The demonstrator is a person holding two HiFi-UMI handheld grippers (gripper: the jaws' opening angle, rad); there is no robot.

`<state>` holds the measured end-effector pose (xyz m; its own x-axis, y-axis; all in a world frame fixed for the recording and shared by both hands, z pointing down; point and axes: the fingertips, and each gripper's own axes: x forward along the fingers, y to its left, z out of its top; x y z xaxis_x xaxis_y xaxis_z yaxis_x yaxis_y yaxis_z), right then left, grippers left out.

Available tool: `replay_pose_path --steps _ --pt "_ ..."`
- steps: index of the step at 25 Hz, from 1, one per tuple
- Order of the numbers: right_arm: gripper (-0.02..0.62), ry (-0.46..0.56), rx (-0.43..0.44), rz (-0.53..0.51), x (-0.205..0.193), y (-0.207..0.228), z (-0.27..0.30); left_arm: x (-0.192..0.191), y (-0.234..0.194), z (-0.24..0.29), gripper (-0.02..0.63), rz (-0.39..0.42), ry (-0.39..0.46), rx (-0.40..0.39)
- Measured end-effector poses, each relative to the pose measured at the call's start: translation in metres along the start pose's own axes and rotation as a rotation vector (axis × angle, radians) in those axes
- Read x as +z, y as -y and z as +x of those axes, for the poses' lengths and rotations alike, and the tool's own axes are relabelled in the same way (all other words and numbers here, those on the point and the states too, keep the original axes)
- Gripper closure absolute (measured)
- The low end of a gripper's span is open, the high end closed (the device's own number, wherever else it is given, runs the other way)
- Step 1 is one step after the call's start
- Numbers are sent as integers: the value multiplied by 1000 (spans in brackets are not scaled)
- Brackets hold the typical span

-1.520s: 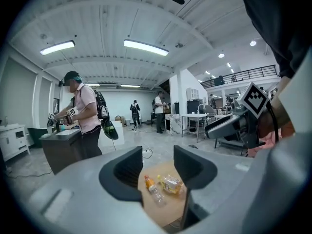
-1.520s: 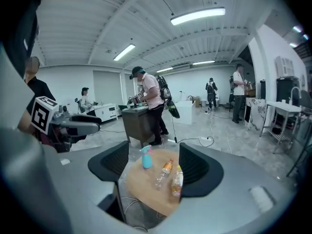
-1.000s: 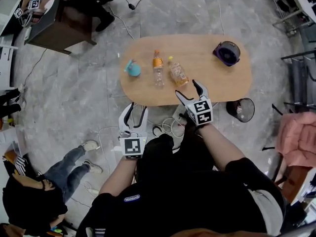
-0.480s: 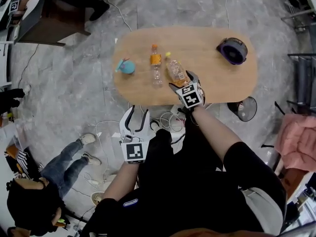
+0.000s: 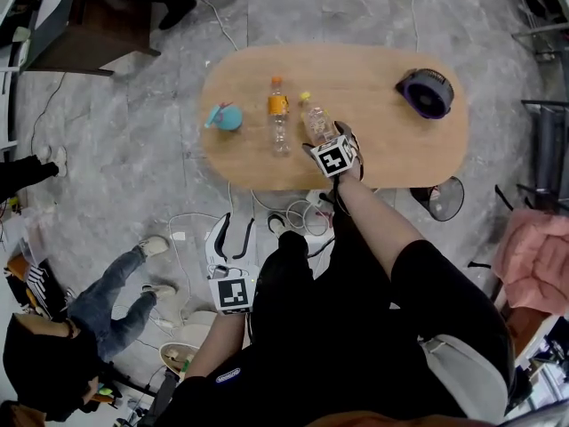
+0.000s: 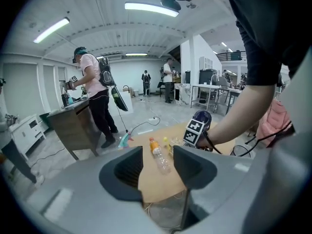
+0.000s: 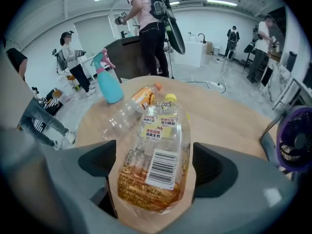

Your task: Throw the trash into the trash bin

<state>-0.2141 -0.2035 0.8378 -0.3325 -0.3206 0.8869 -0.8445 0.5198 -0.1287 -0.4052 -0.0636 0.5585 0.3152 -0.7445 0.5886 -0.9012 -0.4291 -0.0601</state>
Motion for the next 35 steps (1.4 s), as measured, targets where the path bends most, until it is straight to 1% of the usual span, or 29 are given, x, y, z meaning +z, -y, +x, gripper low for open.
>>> replay_pose_path --steps 3,4,5,7,9,11,14,16,18,21,25,29,31,35 --pt "79 -45 1 -19 -4 0 10 -2 -12 -4 405 -24 1 35" --pt "106 -57 1 -22 -6 -1 11 -9 -17 -8 405 -34 -8 54" --pt "118 -65 2 -19 -6 0 11 -15 -20 -12 405 -44 -18 71" --pt "127 -64 5 -3 -6 2 9 -24 -24 -19 405 -52 -35 85" --pt "132 -44 2 19 -5 5 4 -27 -25 -23 405 -43 -38 83" --pt "137 -15 -2 41 -3 6 -5 -28 -24 -25 405 -38 -30 83" --pt "138 43 -12 62 5 9 -22 -30 -21 -25 405 -57 -16 75" --pt "140 91 -14 86 13 12 -35 -35 -18 -25 405 -50 -20 67" --pt "140 125 -7 102 21 12 -51 -33 -18 -27 405 -44 -5 63" --pt "140 181 17 99 33 2 -78 -34 -26 -34 405 -39 19 87" --pt "141 286 60 112 49 -18 -118 -45 -38 -51 405 -49 29 107" --pt "141 365 50 117 60 -25 -159 -48 -49 -69 405 -13 60 96" --pt "141 395 43 131 60 -29 -181 -51 -57 -78 405 1 72 95" --pt "141 448 34 186 44 -42 -233 -53 -66 -100 403 19 89 89"
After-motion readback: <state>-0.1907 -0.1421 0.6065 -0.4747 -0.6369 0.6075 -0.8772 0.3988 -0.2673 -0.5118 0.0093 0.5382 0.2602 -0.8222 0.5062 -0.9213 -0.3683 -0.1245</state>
